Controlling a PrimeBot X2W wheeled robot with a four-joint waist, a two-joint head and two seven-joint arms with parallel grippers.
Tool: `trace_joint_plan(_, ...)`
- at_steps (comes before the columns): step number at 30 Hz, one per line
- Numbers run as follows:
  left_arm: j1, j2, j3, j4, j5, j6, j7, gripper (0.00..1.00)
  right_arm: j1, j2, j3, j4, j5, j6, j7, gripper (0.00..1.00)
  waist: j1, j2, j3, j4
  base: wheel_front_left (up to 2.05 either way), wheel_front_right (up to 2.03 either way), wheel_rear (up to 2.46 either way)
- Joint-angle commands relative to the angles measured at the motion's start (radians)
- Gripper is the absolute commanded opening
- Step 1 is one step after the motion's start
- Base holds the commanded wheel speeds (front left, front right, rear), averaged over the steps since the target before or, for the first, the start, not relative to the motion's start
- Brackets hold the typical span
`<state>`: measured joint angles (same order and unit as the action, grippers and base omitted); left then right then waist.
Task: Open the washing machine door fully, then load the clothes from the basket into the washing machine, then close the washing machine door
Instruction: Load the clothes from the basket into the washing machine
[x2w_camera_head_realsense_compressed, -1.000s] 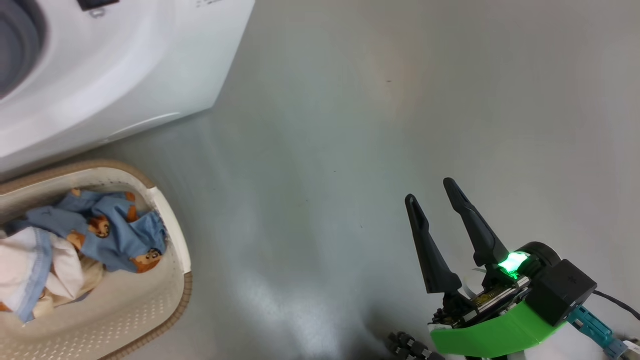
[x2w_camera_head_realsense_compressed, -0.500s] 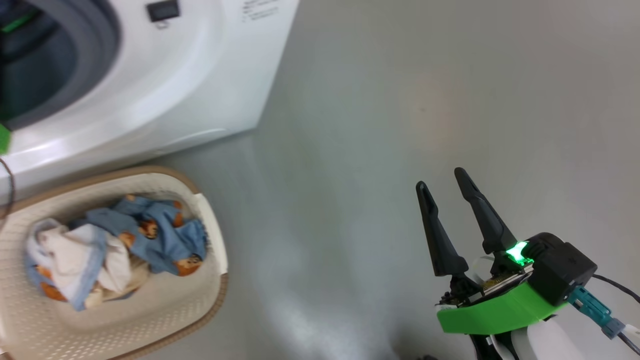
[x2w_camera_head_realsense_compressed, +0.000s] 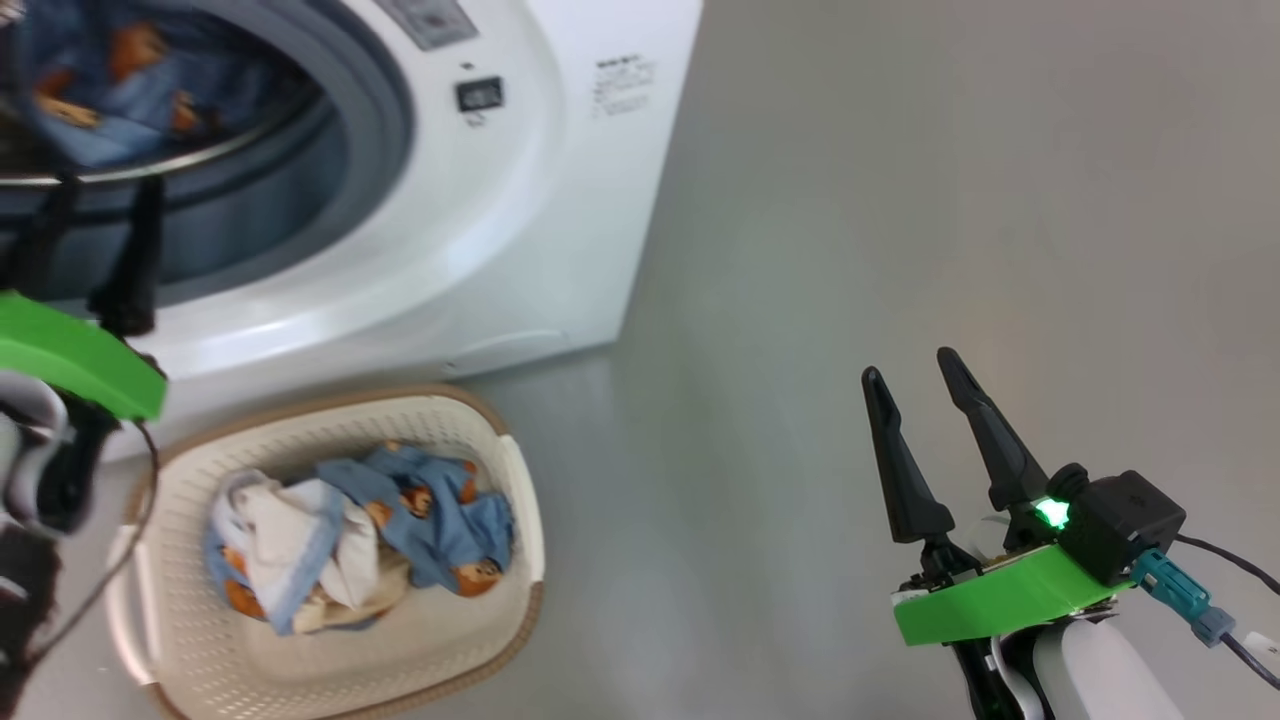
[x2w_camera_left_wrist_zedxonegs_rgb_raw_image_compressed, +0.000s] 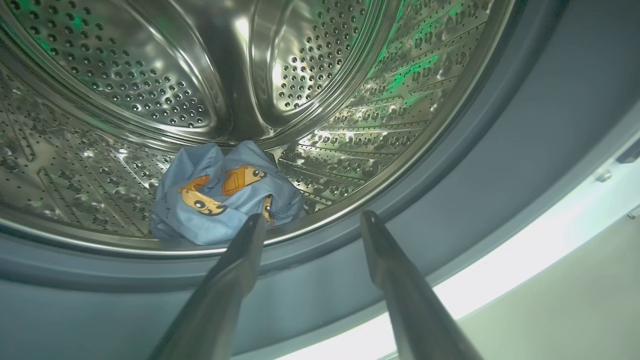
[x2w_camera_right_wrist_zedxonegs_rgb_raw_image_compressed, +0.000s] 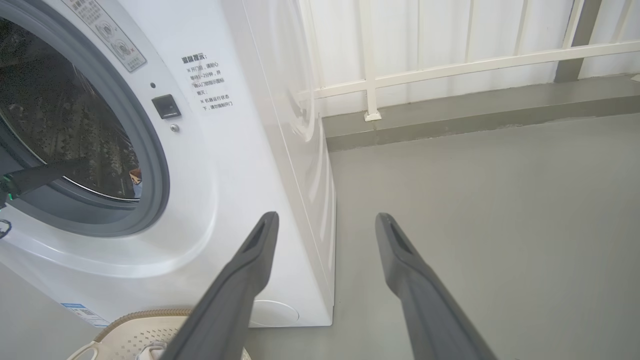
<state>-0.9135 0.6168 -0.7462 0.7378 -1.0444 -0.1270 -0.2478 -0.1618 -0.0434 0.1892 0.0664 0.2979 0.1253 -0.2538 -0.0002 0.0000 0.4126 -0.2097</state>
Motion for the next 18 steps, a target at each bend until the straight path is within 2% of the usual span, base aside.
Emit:
trace_joint_plan(1,0.018,0.037,0.037,-0.025,0.018,-0.003,-0.01,1.0,-0.024,-0.007,0.014,-0.011,-0.013,0.005,-0.008,1.0,0.0002,0.0,-0.082,0.068,0.0,0.0,0.0)
trace_joint_plan(5,0.078,0.016,0.068,-0.048,0.03,0.001,-0.013,1.0,-0.031,-0.007,0.006,0.023,-0.018,0.005,-0.008,1.0,0.0002,0.0,-0.136,0.093,0.0,0.0,0.0)
trace_joint_plan(9,0.155,-0.014,0.132,-0.085,0.06,0.024,-0.014,1.0,-0.03,-0.007,-0.003,0.058,-0.019,0.005,-0.008,1.0,0.0002,0.0,-0.191,0.115,0.0,0.0,0.0)
trace_joint_plan(18,0.346,-0.061,0.278,-0.208,0.181,0.05,-0.014,1.0,-0.014,-0.007,-0.028,0.109,-0.026,0.005,-0.008,1.0,0.0002,0.0,-0.278,0.155,0.0,0.0,0.0)
